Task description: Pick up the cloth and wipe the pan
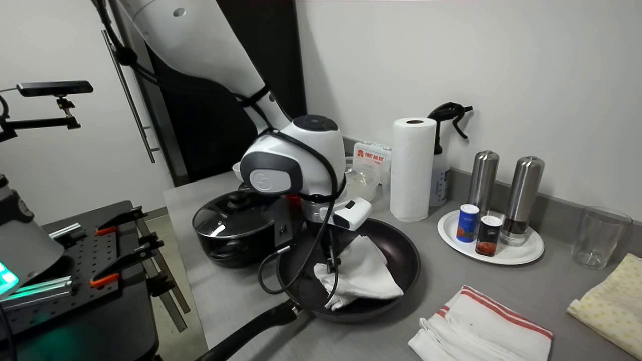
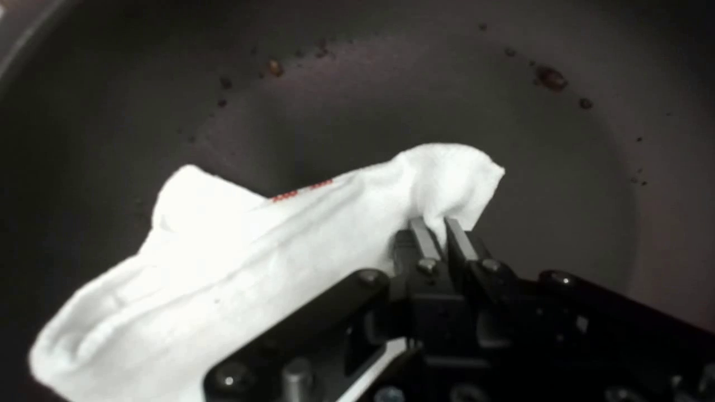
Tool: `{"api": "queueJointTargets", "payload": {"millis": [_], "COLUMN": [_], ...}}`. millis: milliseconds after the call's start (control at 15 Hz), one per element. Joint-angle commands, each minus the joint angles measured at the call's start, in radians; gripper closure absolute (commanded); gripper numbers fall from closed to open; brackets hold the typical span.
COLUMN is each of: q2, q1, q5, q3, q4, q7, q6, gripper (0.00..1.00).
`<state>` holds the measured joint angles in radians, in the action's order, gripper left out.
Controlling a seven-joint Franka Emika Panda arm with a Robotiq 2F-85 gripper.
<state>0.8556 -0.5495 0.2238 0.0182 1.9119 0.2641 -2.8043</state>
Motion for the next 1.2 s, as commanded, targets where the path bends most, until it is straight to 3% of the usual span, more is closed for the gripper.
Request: {"api": "queueJointTargets", "payload": {"millis": [0,933,1133], "q2": [0.026,-0.121,-0.143], "q1": [-0.045,-0.138,-0.142], "q5": [0.010,0.002,-0.012], "q3": [0.011,0.018,0.018], "q4": [0.009,0.187,0.196], "q7": [0.001,-0.002,-0.002], "q6": [-0.008,-0.098,-0.066], "gripper": [0.98,0.98,0.98]}}
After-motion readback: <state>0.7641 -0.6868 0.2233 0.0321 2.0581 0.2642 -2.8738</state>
